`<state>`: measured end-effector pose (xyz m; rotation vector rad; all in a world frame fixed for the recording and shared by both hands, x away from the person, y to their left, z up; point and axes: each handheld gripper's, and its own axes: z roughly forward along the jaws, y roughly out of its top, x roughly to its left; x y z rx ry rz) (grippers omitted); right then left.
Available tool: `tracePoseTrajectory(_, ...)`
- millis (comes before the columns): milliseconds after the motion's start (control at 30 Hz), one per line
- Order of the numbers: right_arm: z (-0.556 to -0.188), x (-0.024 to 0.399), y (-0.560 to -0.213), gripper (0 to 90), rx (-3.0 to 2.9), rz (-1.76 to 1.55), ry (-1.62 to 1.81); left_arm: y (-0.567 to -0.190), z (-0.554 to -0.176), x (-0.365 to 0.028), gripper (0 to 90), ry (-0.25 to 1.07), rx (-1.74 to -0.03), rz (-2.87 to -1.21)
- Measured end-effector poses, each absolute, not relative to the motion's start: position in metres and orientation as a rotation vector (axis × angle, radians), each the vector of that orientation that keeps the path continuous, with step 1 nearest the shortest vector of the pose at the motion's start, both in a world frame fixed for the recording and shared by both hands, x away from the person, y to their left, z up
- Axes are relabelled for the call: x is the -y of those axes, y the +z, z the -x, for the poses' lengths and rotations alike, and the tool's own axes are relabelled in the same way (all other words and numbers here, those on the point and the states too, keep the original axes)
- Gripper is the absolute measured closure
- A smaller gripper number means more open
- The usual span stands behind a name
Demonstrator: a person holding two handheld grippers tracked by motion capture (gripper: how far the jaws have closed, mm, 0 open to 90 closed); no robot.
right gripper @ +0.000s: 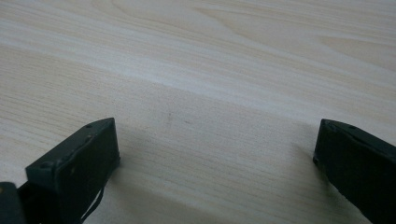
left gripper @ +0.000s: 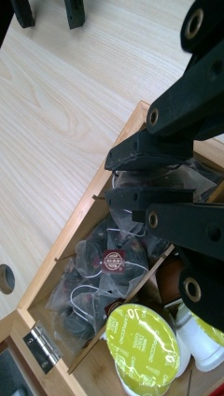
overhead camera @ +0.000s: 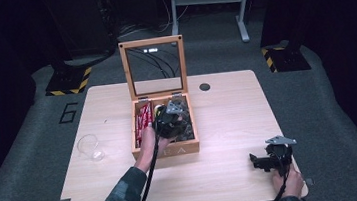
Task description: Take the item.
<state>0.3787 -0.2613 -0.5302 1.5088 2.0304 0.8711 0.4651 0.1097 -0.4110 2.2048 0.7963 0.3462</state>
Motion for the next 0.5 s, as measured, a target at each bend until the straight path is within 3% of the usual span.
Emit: tracePoseTrajectory(500,-0.379,0.261,-0.53,0.0,-2.03,-1.509,0.87,-0.393,-0.46,-0.12,79.8,0.399,-0.784,-2.156)
